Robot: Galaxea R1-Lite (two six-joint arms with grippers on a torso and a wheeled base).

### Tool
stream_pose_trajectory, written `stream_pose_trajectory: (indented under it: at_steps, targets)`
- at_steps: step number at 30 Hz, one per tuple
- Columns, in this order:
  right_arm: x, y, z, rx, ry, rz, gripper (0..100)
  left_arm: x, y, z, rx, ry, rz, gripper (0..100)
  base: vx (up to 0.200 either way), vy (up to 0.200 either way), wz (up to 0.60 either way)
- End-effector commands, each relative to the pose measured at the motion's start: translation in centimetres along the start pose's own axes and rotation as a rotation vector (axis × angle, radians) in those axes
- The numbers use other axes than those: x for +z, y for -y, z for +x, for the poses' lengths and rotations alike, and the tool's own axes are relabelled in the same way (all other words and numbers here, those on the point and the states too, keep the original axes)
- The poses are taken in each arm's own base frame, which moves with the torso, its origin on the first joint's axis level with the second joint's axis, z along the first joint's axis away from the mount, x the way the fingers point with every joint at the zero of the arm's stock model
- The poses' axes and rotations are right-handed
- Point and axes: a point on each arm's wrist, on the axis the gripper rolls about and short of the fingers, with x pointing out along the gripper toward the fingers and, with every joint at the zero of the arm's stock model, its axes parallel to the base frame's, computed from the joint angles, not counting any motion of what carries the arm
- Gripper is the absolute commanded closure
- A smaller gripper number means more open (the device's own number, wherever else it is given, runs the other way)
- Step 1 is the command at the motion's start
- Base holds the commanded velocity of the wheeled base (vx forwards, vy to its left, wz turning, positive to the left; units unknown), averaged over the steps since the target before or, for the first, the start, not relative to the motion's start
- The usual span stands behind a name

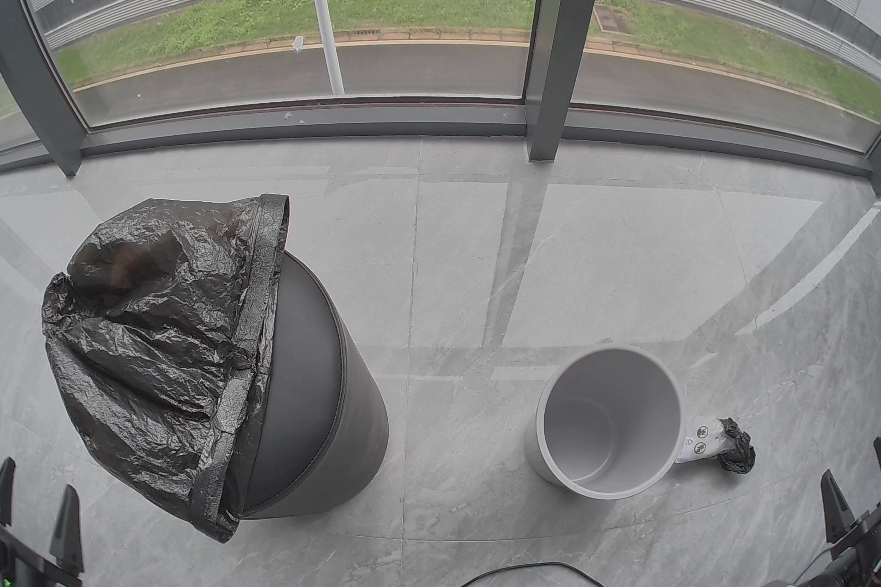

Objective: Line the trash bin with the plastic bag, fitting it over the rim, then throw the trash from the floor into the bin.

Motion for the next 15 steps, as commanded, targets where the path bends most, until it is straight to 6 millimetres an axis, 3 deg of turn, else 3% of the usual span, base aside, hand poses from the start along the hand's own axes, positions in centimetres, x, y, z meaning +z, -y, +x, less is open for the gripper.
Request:
stream_pose_trajectory:
  at_steps: [1,3,7,9,15]
  targets:
    - [-0.5,0.0,0.0,0.000,-0.003,0.000,0,11.2,0.2,2.4,-0.139,0.044,-0.101,0,0.000,0.000,0.00]
    - [-0.5,0.0,0.0,0.000,-0.005,0.000,0,11.9,0.7,4.1,-0.314,-0.027,-0.090,0,0.000,0.000,0.00]
    - [-0.4,0.0,0.0,0.002,-0.002,0.000,0,10.6,2.4,7.2,-0.593,-0.243,-0.083,0,0.000,0.000,0.00]
    - [-0.4,0.0,0.0,0.003,-0.002,0.000,0,10.2,3.0,7.9,-0.637,-0.299,-0.074,0,0.000,0.000,0.00]
    - [-0.4,0.0,0.0,0.003,0.000,0.001,0,8.0,6.3,13.4,-0.668,-0.608,-0.080,0,0.000,0.000,0.00]
